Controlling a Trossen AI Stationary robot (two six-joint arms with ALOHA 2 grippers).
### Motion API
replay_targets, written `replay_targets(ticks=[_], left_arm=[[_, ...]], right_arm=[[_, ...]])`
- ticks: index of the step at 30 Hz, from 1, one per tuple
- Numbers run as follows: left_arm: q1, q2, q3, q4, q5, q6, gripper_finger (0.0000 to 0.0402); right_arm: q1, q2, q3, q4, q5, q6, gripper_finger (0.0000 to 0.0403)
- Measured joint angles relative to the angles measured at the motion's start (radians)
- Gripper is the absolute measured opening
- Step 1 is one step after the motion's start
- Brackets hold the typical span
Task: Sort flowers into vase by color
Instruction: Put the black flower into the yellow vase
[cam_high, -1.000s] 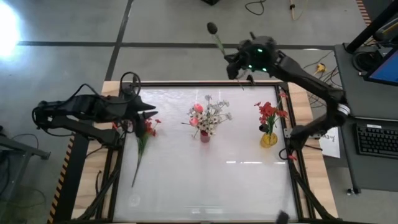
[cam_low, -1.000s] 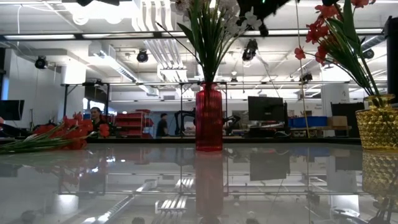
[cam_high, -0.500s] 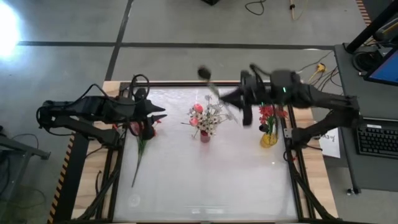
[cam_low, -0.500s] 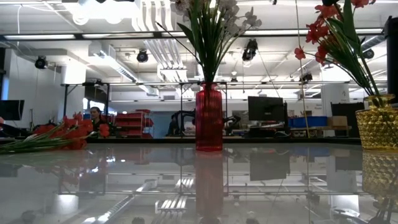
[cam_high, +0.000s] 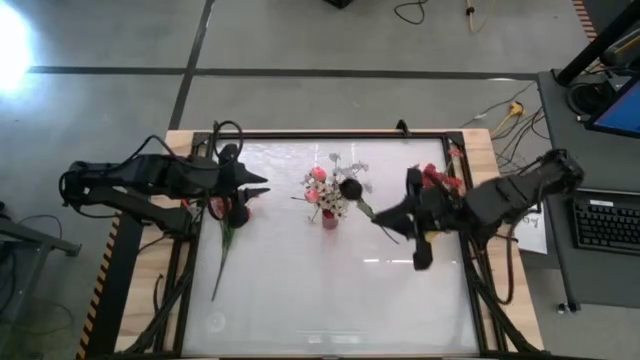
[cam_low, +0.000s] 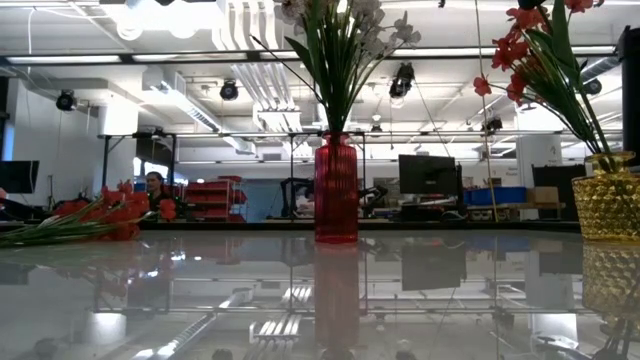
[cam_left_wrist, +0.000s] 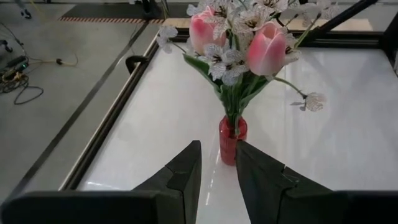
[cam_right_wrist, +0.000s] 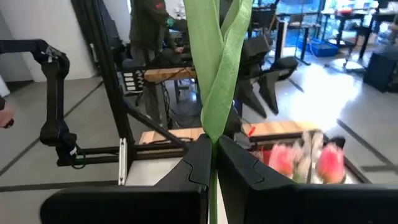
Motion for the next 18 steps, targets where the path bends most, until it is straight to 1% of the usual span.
replay_targets(ticks=[2,6,8,12,18], left_arm=[[0.000,0.011,0.000,0.013,0.002,-0.024,0.0086],[0.000,0.038,0.000,0.013,0.054,-0.070,0.0086],[-0.006,0.050,0.000,0.013,0.063,-0.120,0.0086],[-0.014,0.073,0.000,0.014,0.063,-0.216,0.0086],[-0.013,0.116,0.000,0.051,0.053,-0.273,0.0086]], right_arm=[[0.045,-0.020,-0.033,0.000,0.022,0.026,0.0013],[0.116,-0.086,-0.109,0.000,0.030,0.040,0.0013],[0.145,-0.130,-0.155,0.000,0.069,0.023,0.0013],[0.189,-0.248,-0.265,0.001,0.147,-0.010,0.0013],[0.212,-0.465,-0.451,0.009,0.144,-0.008,0.0013]])
